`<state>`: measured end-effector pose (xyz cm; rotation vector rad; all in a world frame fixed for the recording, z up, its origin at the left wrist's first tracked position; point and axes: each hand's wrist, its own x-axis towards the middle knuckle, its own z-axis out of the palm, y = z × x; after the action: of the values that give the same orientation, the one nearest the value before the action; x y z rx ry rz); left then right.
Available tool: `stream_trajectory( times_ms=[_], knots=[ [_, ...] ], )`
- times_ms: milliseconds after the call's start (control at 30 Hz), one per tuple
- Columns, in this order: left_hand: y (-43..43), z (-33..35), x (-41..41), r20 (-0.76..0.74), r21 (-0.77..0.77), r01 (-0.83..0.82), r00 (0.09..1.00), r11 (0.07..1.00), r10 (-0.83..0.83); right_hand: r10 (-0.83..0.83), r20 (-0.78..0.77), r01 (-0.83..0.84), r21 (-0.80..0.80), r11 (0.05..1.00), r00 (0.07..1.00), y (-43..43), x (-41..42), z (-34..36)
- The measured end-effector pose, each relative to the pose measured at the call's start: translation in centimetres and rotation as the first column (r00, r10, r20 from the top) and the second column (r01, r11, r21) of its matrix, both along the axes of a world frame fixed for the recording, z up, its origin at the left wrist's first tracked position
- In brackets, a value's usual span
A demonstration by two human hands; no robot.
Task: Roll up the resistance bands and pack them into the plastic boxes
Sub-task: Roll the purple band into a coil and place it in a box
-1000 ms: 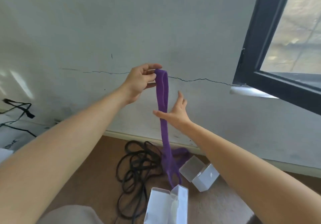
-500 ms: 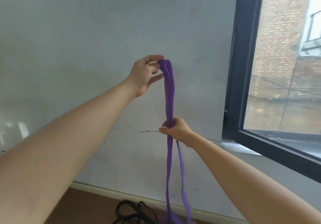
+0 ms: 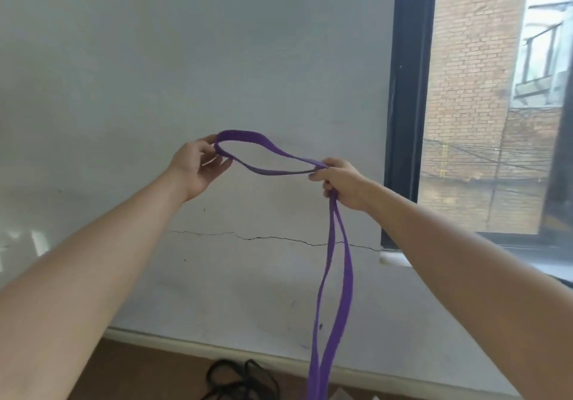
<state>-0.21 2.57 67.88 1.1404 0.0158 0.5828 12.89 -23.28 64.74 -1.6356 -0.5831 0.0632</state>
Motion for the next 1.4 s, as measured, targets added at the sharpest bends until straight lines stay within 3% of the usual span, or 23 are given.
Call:
stream_trajectory(
  times_ms=[167, 300, 400, 500, 600, 767, 1000, 1100, 1167, 1400],
  knots=[
    [-0.3, -7.7, -1.2, -0.223, 0.024, 0.008, 0.975, 1.000, -0.003, 0.057, -0.022, -0.053, 0.157, 0.986, 0.998, -0.2, -3.3, 3.5],
    [-3.4, -12.3, -0.9, -0.364, 0.291, -0.045, 0.918, 0.956, 0.155, 0.035, -0.025, -0.029, 0.219, 0.975, 0.999, 0.8, -5.5, 3.3],
    [-7.7, -14.3, -0.9, -0.416, 0.423, 0.158, 0.909, 0.892, 0.036, 0.005, -0.038, 0.004, 0.247, 0.969, 0.999, 0.9, -6.5, 2.1],
    [-12.0, -15.7, 0.0, -0.478, 0.554, 0.398, 0.871, 0.731, -0.111, 0.030, -0.071, -0.007, 0.303, 0.953, 0.997, 0.3, -6.7, 1.3],
    [-15.3, -17.5, 1.7, -0.478, 0.599, 0.437, 0.867, 0.671, -0.138, 0.049, -0.002, -0.046, 0.275, 0.960, 0.999, -1.0, -6.4, 1.5],
    [-17.5, -20.2, 4.4, -0.370, 0.562, 0.373, 0.912, 0.738, -0.179, 0.018, 0.092, -0.042, 0.260, 0.965, 0.996, -4.3, -4.7, 1.9],
    [-14.9, -22.6, 6.0, -0.462, 0.428, 0.422, 0.862, 0.799, -0.208, -0.114, 0.034, 0.100, 0.275, 0.956, 0.993, -5.9, -0.8, -2.6],
    [-12.4, -23.2, 6.6, -0.381, 0.443, 0.259, 0.921, 0.859, -0.081, -0.202, -0.008, 0.198, 0.239, 0.951, 0.979, -6.6, 0.8, -4.9],
    [-11.0, -22.7, 7.1, -0.339, 0.496, 0.169, 0.941, 0.852, 0.011, -0.253, -0.042, 0.256, 0.194, 0.947, 0.967, -7.4, 1.7, -6.5],
    [-7.1, -17.9, 8.4, -0.264, 0.566, 0.072, 0.960, 0.821, 0.098, -0.269, -0.233, 0.300, 0.107, 0.948, 0.934, -8.7, 3.4, -15.9]
  ],
)
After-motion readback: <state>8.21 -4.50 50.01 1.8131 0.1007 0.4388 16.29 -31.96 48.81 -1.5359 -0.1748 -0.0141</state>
